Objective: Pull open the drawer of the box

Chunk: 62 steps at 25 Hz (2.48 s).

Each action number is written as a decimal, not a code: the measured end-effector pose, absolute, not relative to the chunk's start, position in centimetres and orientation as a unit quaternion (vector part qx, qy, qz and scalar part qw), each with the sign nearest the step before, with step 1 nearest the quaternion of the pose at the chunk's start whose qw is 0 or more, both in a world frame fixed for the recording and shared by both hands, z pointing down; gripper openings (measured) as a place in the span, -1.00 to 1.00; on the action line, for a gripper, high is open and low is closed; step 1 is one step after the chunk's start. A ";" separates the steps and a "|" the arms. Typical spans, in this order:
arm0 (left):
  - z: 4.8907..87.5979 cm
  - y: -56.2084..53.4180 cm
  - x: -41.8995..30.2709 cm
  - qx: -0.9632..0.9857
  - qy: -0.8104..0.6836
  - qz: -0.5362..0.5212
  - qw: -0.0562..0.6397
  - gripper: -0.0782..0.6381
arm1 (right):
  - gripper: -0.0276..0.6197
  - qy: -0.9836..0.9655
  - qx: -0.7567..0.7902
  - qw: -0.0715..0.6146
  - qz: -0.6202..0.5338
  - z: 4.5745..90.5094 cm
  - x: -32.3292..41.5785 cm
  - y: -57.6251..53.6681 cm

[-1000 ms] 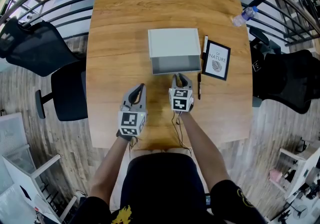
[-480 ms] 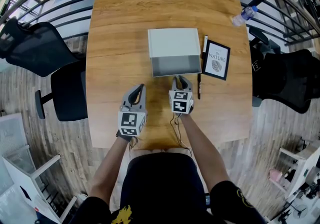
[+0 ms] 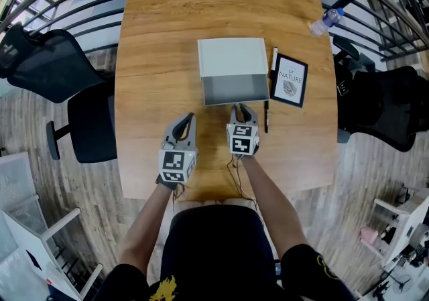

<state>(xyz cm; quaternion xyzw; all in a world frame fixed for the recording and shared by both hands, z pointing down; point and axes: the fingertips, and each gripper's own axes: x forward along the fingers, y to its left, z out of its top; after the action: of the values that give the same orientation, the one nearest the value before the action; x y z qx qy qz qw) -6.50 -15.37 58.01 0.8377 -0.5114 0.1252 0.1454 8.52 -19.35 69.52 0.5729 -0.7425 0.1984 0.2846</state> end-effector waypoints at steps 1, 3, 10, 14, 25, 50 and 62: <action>58.0 -15.3 -6.4 0.838 -0.511 0.126 0.145 -0.73 | -0.71 -0.743 0.573 0.284 0.199 69.5 8.6 -19.3; 57.9 -15.3 -6.4 0.838 -0.511 0.126 0.146 -0.73 | -0.71 -0.743 0.573 0.284 0.199 69.2 8.6 -19.2; 58.0 -15.1 -6.7 0.838 -0.511 0.127 0.146 -0.73 | -0.71 -0.745 0.572 0.283 0.195 69.0 8.5 -19.1; 58.2 -15.0 -6.6 0.838 -0.510 0.127 0.147 -0.73 | -0.71 -0.746 0.570 0.283 0.195 69.1 8.5 -18.9; 58.5 -14.8 -5.9 0.839 -0.508 0.130 0.149 -0.73 | -0.71 -0.745 0.567 0.288 0.199 69.8 8.5 -18.4; 58.5 -14.8 -5.5 0.840 -0.506 0.128 0.151 -0.73 | -0.71 -0.746 0.569 0.279 0.206 69.6 8.5 -17.4; 58.2 -13.9 -5.4 0.839 -0.508 0.128 0.148 -0.73 | -0.71 -0.749 0.568 0.272 0.207 69.1 7.7 -16.8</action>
<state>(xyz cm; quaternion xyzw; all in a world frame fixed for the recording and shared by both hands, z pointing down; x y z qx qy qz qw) -5.37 -13.93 58.24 0.8386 -0.5084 0.1276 0.1481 7.67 -16.81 69.07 0.5678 -0.7488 0.2072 0.2720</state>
